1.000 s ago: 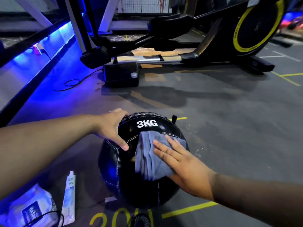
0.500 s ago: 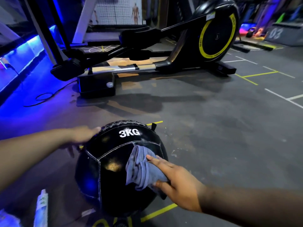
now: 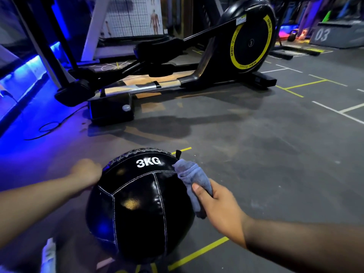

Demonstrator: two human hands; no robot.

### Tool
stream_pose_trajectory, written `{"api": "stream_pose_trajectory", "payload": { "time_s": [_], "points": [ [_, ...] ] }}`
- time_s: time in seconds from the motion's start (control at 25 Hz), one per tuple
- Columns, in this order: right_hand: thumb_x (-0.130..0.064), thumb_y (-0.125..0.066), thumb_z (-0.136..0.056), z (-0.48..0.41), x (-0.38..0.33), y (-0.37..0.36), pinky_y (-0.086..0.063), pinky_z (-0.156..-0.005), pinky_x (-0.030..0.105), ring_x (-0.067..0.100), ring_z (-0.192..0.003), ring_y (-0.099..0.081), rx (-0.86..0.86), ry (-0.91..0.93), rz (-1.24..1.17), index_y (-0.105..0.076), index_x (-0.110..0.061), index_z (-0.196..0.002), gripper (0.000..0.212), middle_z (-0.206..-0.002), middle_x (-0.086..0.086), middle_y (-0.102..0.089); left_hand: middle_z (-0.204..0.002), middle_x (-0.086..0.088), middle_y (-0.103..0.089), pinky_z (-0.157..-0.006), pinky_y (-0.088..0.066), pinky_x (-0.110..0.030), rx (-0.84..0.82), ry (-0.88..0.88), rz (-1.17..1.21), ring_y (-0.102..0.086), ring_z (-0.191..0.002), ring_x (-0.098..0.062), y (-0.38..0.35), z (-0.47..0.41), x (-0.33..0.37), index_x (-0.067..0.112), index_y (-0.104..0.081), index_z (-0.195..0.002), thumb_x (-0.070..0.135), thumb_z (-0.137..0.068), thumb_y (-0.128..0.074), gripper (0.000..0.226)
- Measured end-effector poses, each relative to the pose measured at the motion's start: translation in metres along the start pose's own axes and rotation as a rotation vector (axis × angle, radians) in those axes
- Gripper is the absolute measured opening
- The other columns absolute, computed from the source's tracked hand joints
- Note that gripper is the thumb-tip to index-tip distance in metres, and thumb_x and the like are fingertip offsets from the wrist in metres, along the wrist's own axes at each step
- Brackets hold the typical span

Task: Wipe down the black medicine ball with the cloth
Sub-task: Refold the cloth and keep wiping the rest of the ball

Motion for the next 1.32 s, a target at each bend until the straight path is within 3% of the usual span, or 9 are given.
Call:
{"api": "stream_pose_trajectory", "payload": {
  "time_s": [0.28,0.44,0.56,0.6,0.72,0.88,1.08,1.2,1.32],
  "points": [
    [-0.026,-0.056,-0.096,-0.014,-0.029,0.028,-0.041,-0.057,0.015,0.0,-0.058,-0.049,0.159,0.105,-0.074,-0.063,-0.021,-0.08,0.018,-0.061,-0.016,-0.06,-0.091,-0.029,-0.068,-0.074,-0.046,-0.037,0.159,-0.572,-0.252,-0.064,-0.091,-0.041,0.0,0.055,0.115,-0.01,-0.067,-0.08,0.012,-0.093,-0.044,0.034],
    [-0.027,-0.056,-0.095,-0.026,-0.037,0.05,-0.045,-0.065,0.014,-0.003,-0.065,-0.051,0.201,0.19,-0.003,-0.063,-0.026,-0.085,0.012,-0.067,-0.02,-0.062,-0.099,-0.016,-0.068,-0.079,-0.046,-0.032,-0.008,-0.832,-0.354,-0.063,-0.094,-0.033,-0.045,0.094,0.157,0.002,-0.066,-0.092,0.024,-0.098,-0.043,0.032],
    [-0.031,-0.056,-0.094,-0.031,-0.022,0.053,-0.041,-0.062,0.019,-0.003,-0.057,-0.049,0.213,0.122,0.035,-0.06,-0.031,-0.076,0.019,-0.059,-0.02,-0.059,-0.085,-0.001,-0.06,-0.076,-0.048,-0.025,-0.362,-1.058,-0.162,-0.058,-0.077,-0.012,-0.045,0.095,0.156,0.014,-0.062,-0.074,0.04,-0.095,-0.044,0.037],
    [-0.031,-0.056,-0.094,-0.032,-0.017,0.051,-0.04,-0.061,0.02,-0.002,-0.054,-0.047,0.203,0.089,0.022,-0.059,-0.032,-0.072,0.022,-0.057,-0.019,-0.058,-0.083,0.002,-0.058,-0.074,-0.046,-0.026,-0.328,-1.106,-0.111,-0.055,-0.074,-0.009,-0.034,0.083,0.149,0.017,-0.06,-0.072,0.047,-0.09,-0.043,0.039],
    [-0.031,-0.057,-0.093,-0.039,-0.01,0.048,-0.041,-0.058,0.02,-0.001,-0.054,-0.049,0.192,0.042,0.031,-0.061,-0.032,-0.074,0.02,-0.058,-0.016,-0.06,-0.101,0.01,-0.055,-0.083,-0.042,-0.029,-0.063,-0.934,-0.153,-0.055,-0.094,-0.009,0.007,0.025,0.099,0.029,-0.064,-0.093,0.073,-0.068,-0.046,0.054],
    [-0.03,-0.059,-0.092,-0.051,-0.014,0.042,-0.047,-0.066,0.021,0.001,-0.065,-0.057,0.213,0.051,0.134,-0.065,-0.022,-0.089,0.011,-0.071,-0.012,-0.067,-0.138,0.012,-0.049,-0.107,-0.043,-0.033,-0.642,-0.48,0.029,-0.052,-0.123,-0.008,0.005,-0.01,0.019,0.036,-0.04,-0.137,0.063,-0.043,-0.089,0.11],
    [-0.031,-0.059,-0.092,-0.053,-0.025,0.015,-0.045,-0.076,0.016,-0.008,-0.082,-0.06,-0.026,0.224,0.428,-0.062,-0.035,-0.096,0.007,-0.092,-0.019,-0.071,-0.137,0.014,-0.045,-0.107,-0.044,-0.035,-0.52,-0.596,0.046,-0.05,-0.125,-0.009,-0.006,0.008,0.018,0.039,-0.032,-0.143,0.07,-0.037,-0.087,0.124],
    [-0.026,-0.059,-0.092,-0.064,-0.023,0.004,-0.035,-0.1,0.014,-0.005,-0.116,-0.048,-0.189,0.413,0.703,-0.052,-0.026,-0.133,0.041,-0.126,-0.018,-0.055,-0.14,0.02,-0.033,-0.11,-0.039,-0.039,-0.41,-0.668,-0.124,-0.041,-0.131,-0.008,-0.008,0.02,0.023,0.043,-0.021,-0.146,0.085,-0.03,-0.076,0.135],
    [-0.023,-0.056,-0.092,-0.097,-0.028,0.015,-0.047,-0.069,0.019,0.004,-0.076,-0.059,-0.078,0.157,0.594,-0.063,-0.022,-0.098,0.009,-0.084,-0.008,-0.066,-0.15,0.024,-0.017,-0.117,-0.024,-0.033,-0.385,-0.795,-0.234,-0.021,-0.143,-0.005,-0.009,0.033,0.026,0.049,-0.007,-0.148,0.081,-0.03,-0.079,0.141]
  ]
}}
Point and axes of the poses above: each hand's wrist, its own z-axis away from the middle knuckle, its own y-axis out of the back of the hand, x = y × z, the point moved 2 cm from there along -z, towards the middle knuckle
